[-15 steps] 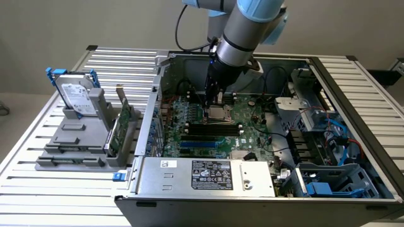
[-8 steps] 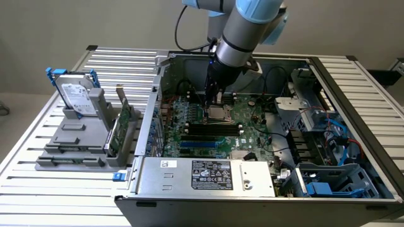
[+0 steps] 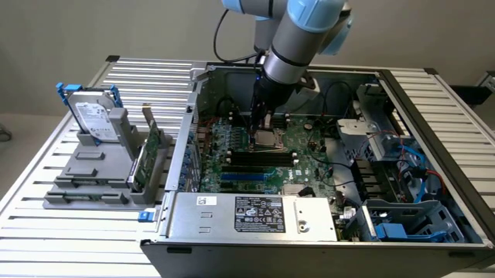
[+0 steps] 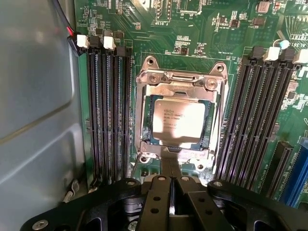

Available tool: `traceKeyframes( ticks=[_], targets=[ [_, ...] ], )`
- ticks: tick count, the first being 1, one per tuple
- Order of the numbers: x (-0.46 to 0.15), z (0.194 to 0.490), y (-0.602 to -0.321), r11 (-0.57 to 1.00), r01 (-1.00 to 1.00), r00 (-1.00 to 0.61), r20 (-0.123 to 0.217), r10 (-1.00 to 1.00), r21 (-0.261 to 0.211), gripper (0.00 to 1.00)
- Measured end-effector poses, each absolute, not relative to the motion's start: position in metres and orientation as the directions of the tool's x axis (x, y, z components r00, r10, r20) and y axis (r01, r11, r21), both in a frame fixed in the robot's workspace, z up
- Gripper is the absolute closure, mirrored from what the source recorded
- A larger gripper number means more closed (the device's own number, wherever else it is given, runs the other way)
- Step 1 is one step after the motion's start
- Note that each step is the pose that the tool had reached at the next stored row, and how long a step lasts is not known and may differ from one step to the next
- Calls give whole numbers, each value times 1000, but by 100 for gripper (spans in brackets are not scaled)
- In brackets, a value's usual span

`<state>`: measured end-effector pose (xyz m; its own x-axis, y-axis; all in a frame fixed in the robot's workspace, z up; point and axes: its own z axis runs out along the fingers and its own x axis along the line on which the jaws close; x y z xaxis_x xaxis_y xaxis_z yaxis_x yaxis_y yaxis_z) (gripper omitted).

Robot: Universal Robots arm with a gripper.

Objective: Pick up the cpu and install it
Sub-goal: 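Close the cpu cover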

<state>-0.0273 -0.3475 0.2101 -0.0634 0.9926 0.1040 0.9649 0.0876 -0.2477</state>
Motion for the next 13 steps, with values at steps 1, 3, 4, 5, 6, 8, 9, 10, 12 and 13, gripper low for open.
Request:
traceKeyframes(
  ticks=[1, 3, 4, 5, 6, 8, 9, 10, 12, 13],
  targets=[
    [-27, 209, -347, 86, 965, -62, 104, 993, -248, 89],
    [-27, 208, -346, 84, 965, -60, 102, 993, -248, 89],
    [-28, 207, -346, 83, 965, -59, 102, 993, -248, 89],
    [-28, 206, -346, 81, 965, -58, 101, 993, -248, 89],
    [-28, 205, -345, 80, 965, -56, 100, 993, -248, 89],
    [-28, 205, -345, 78, 966, -55, 100, 994, -248, 89],
    [-28, 205, -344, 77, 966, -54, 100, 994, -248, 89],
    [-28, 205, -344, 76, 966, -53, 99, 994, -248, 89],
    [-28, 205, -344, 75, 966, -52, 100, 994, -248, 89],
    [-29, 205, -344, 75, 966, -51, 100, 994, -248, 89]
  ],
)
